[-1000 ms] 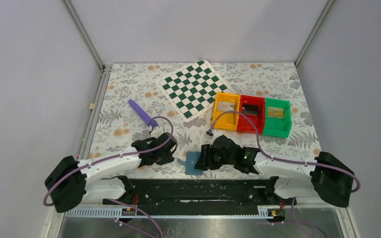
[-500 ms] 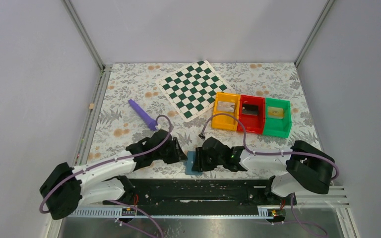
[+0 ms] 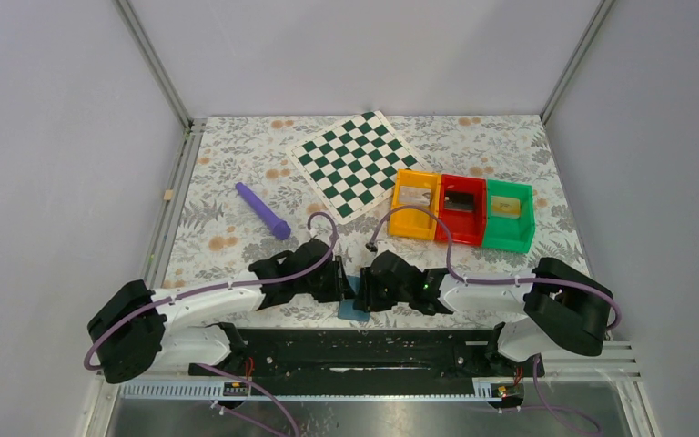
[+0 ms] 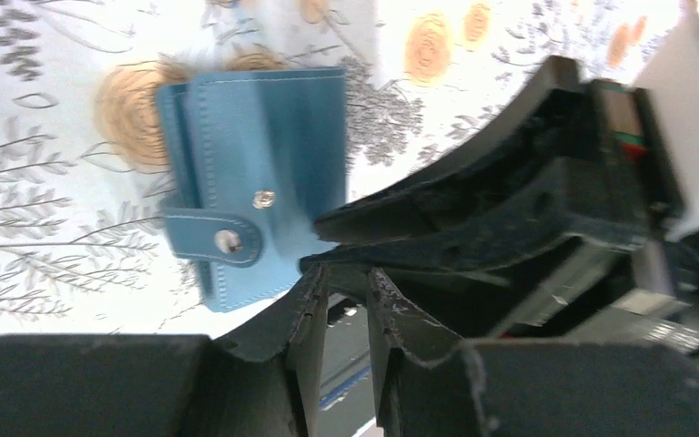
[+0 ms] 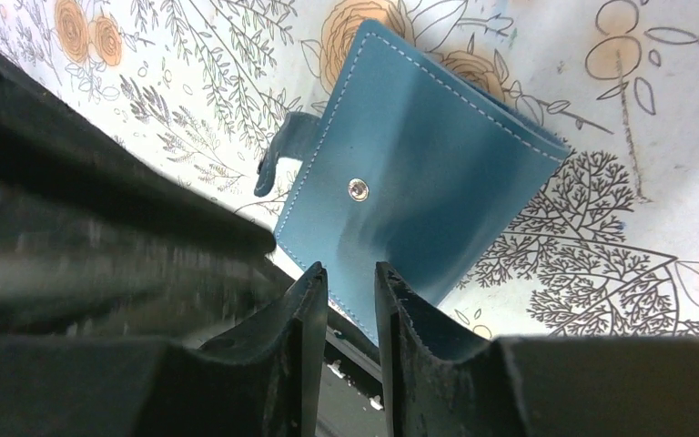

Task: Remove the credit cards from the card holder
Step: Open the card holder at the center of the board.

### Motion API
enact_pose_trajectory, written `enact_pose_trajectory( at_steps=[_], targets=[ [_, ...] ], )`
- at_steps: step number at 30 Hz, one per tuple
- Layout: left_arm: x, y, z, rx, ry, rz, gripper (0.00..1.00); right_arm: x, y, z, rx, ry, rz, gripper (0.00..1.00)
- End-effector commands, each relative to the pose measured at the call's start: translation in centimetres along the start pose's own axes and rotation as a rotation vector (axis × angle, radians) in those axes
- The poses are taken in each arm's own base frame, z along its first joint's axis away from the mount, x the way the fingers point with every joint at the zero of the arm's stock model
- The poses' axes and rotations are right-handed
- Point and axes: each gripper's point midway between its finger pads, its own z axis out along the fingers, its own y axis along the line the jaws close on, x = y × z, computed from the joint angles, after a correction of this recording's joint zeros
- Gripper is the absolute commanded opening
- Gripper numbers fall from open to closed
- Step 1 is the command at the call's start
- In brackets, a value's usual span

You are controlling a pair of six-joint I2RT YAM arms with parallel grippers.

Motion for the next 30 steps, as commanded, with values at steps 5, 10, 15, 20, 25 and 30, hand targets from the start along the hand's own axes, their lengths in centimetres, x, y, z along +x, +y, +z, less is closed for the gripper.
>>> enact_pose_trajectory(
  at_steps=[5, 10, 15, 20, 25, 30],
  targets=[
    [-2.8, 4.7, -0.7, -0.254, -0.158, 0.014, 0.21, -1.0, -0.3, -0.7, 0.039, -0.045, -0.072, 0.33],
    [-2.6, 6.6, -0.7, -0.347, -0.149, 0.028, 0.22, -1.1, -0.8, -0.7, 0.062, -0.04, -0.113, 0.34],
    [-2.4, 7.9, -0.6, -0.396, -0.153, 0.026, 0.27, -1.1, -1.3, -0.4, 0.077, -0.036, -0.149, 0.33],
    [-2.2, 8.8, -0.4, -0.443, -0.145, 0.025, 0.32, -1.3, -1.5, -0.5, 0.085, -0.034, -0.171, 0.34],
    [-2.1, 9.6, -0.5, -0.47, -0.149, 0.027, 0.38, -1.4, -2.2, -0.5, 0.098, -0.034, -0.19, 0.34],
    [-1.9, 9.9, -0.4, -0.484, -0.138, 0.029, 0.38, -1.9, -2.9, -0.5, 0.107, -0.031, -0.224, 0.34]
  ],
)
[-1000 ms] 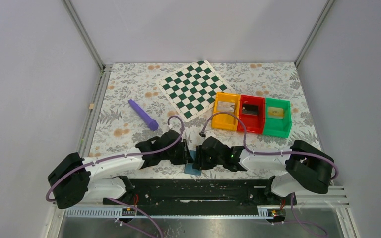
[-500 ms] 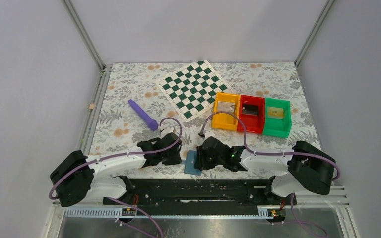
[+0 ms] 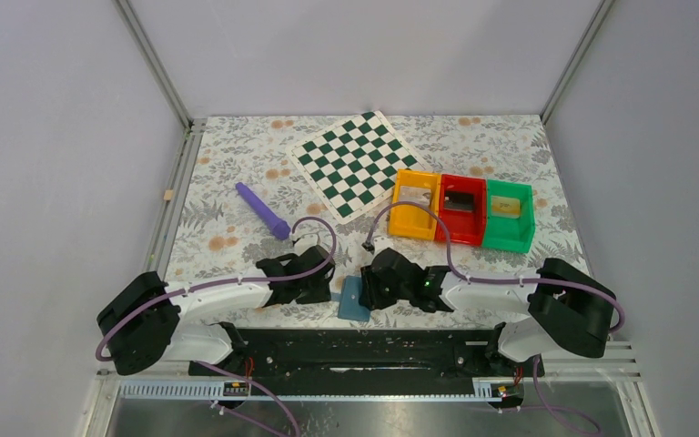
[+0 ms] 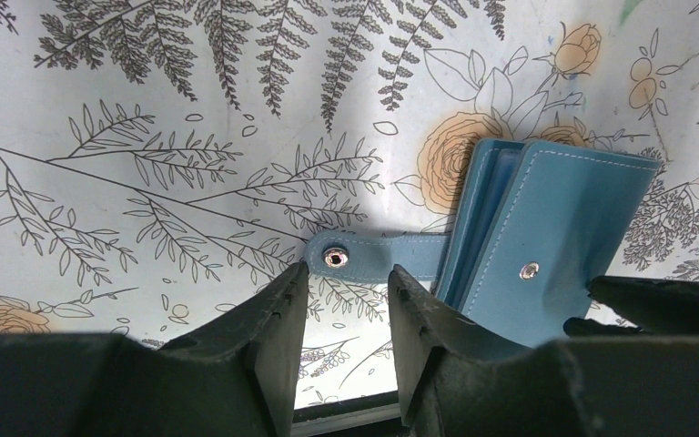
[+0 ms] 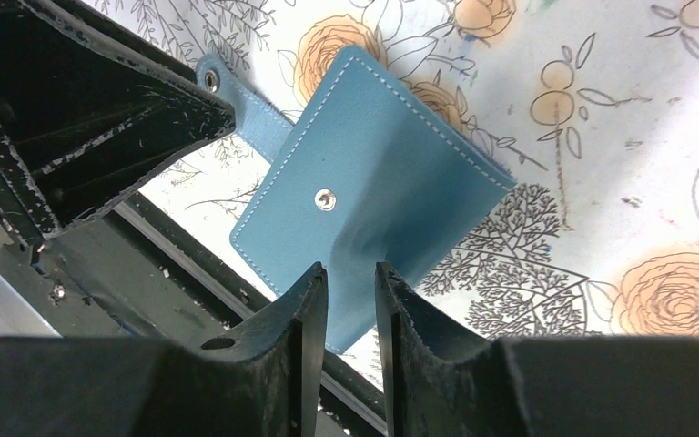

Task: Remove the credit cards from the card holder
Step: Open the card holder at the center of the board.

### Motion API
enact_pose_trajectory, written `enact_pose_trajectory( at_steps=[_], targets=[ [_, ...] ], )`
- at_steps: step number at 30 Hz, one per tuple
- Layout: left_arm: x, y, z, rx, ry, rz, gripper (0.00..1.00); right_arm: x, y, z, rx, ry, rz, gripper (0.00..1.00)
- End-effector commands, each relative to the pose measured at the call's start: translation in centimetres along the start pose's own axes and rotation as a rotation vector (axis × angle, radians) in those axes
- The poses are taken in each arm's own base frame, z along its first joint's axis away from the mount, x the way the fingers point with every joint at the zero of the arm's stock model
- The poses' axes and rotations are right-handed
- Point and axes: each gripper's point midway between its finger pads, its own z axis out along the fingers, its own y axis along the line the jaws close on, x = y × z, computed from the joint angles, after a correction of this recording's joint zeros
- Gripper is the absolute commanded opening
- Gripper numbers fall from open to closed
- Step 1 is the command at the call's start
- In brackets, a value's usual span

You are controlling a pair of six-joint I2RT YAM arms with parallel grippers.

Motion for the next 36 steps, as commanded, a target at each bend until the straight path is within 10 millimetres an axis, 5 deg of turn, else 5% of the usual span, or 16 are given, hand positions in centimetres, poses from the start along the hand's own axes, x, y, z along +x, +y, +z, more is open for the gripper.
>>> enact_pose_trajectory(
  at_steps=[1, 11, 27, 36],
  targets=[
    [-0.8, 0.2, 0.2, -0.035, -0.024, 0.006, 0.38, -0.9, -1.7, 0.0, 0.056, -0.008, -0.059, 0.34],
    [-0.9, -0.1, -0.4, 0.007, -0.028, -0.017, 0.47, -2.2, -3.1, 0.2, 0.046, 0.009, -0.114, 0.33],
    [0.0, -1.7, 0.9, 0.205, 0.026, -0.095, 0.38, -5.1, -3.5, 1.9, 0.035, 0.028, -0.109, 0.31],
    [0.5, -2.9, -0.1, 0.311, 0.065, -0.133, 0.07, -6.4, -4.6, 2.0, 0.096, 0.049, -0.116, 0.3]
  ],
)
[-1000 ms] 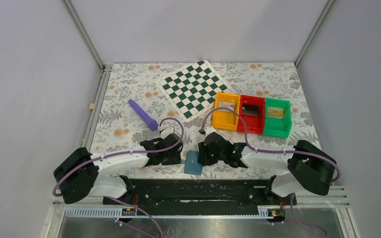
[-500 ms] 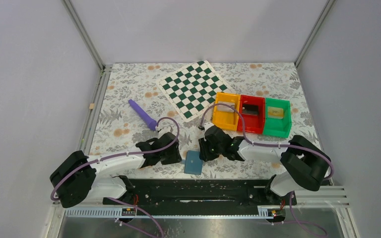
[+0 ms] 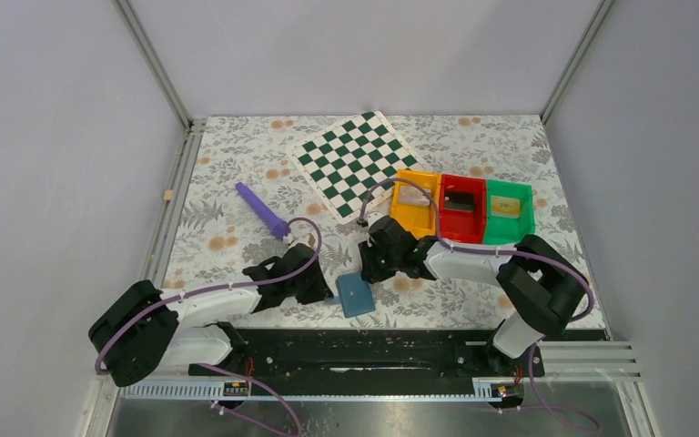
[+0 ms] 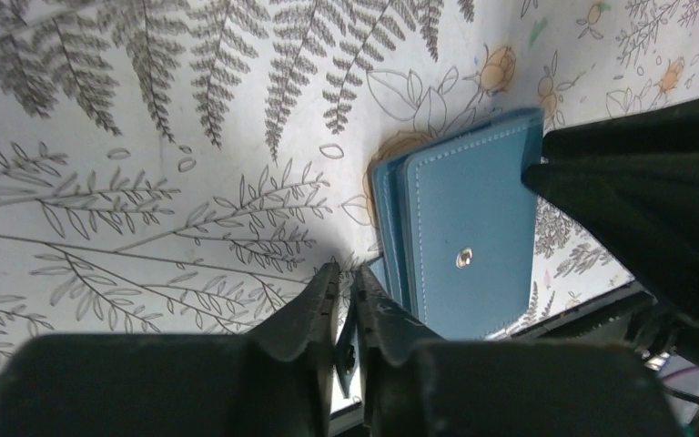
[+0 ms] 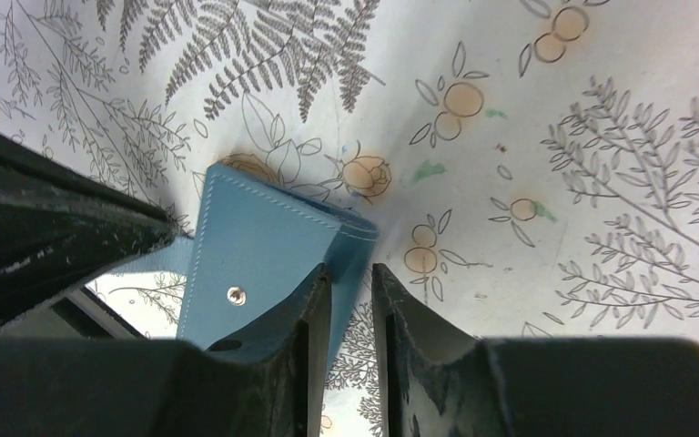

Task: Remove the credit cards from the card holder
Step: Open the card holder at the center of the board.

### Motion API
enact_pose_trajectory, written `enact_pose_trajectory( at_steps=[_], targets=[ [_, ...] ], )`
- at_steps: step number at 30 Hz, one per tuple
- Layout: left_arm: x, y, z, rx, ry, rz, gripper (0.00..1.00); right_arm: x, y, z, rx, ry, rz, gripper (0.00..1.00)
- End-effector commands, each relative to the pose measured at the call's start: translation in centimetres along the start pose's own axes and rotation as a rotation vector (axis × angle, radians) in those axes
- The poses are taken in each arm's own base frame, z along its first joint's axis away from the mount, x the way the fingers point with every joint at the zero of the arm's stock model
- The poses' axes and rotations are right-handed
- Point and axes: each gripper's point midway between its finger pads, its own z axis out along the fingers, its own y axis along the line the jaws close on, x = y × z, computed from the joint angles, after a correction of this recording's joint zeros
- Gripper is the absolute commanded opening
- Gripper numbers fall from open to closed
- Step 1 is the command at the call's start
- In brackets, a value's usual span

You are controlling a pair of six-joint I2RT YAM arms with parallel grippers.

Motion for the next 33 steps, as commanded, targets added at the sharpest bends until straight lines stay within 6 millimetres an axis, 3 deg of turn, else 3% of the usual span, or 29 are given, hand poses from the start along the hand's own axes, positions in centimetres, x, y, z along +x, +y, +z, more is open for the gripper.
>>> enact_pose_trajectory(
  at_steps=[1, 5, 9, 16, 25, 33],
  targets=[
    [1.0, -1.3, -0.6, 0.093, 0.046, -0.019, 0.04, -1.6, -0.8, -0.9, 0.053, 0.006, -0.001, 0.33],
    [1.3, -2.6, -0.9, 0.174, 0.055, -0.061, 0.0, -2.5, -0.1, -3.2, 0.076, -0.038, 0.1, 0.54],
    [1.1, -3.4, -1.2, 0.22, 0.048, -0.081, 0.0, -1.8, 0.9, -4.6, 0.112, -0.093, 0.113, 0.65],
    [1.0, -3.2, -1.3, 0.214, 0.039, -0.076, 0.0, 0.4, 2.5, -4.5, 0.196, -0.104, 0.005, 0.88],
    [1.5, -2.3, -1.1, 0.203, 0.04, -0.087, 0.0, 2.5, 4.5, -3.4, 0.213, -0.098, -0.086, 0.99],
    [1.5, -2.3, -1.1, 0.198, 0.041, -0.088, 0.0, 3.3, 4.5, -2.7, 0.273, -0.111, -0.13, 1.0]
  ],
)
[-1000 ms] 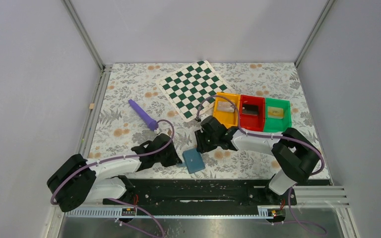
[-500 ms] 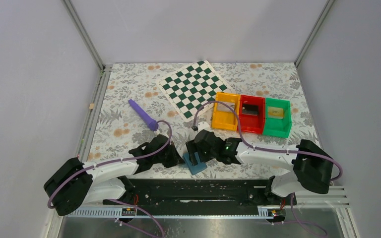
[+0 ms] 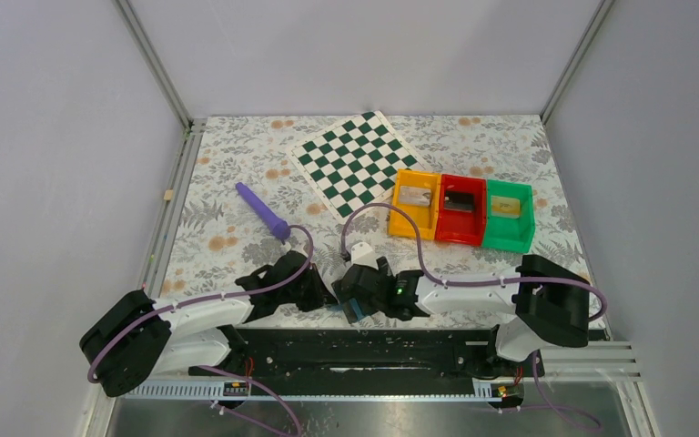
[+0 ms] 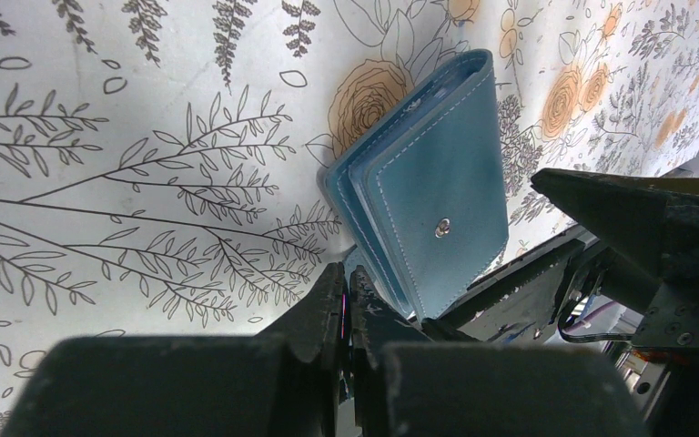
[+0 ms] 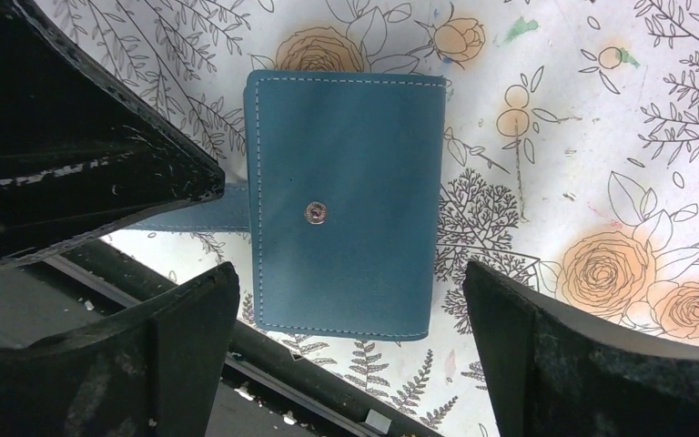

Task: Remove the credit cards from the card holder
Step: Open the card holder at the center of the board.

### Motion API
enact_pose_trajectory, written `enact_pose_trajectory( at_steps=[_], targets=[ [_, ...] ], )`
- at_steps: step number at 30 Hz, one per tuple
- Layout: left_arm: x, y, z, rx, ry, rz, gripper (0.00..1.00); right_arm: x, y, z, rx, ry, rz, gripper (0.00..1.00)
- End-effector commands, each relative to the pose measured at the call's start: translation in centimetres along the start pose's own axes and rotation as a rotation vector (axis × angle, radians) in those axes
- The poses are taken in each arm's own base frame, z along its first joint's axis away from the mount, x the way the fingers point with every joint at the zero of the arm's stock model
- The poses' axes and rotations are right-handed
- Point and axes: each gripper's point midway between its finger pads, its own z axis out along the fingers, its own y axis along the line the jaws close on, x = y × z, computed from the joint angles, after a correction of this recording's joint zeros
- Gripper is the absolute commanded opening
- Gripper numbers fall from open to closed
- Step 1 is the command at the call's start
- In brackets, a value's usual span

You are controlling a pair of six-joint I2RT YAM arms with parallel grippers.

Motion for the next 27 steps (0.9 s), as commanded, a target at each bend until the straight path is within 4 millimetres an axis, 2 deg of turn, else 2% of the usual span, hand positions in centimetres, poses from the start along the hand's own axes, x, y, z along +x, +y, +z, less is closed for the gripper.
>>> enact_pose_trajectory(
  at_steps=[1, 11, 16, 27],
  targets=[
    [-0.6, -1.2, -0.2, 0.051, -0.02, 0.002, 0.0, -0.7, -0.1, 0.1, 0.059, -0.049, -0.01, 0.99],
    [-0.6, -1.1, -0.1, 0.041, -0.021, -0.001, 0.0, 0.0, 0.3, 0.6, 0.111, -0.051, -0.05, 0.99],
    [-0.5, -0.9, -0.2, 0.037, -0.021, -0.002, 0.0, 0.0, -0.3, 0.6, 0.176, -0.057, -0.084, 0.99],
    [-0.5, 0.0, -0.2, -0.016, -0.017, 0.004, 0.0, -1.2, -0.7, -0.9, 0.155, -0.114, -0.074, 0.82]
  ],
)
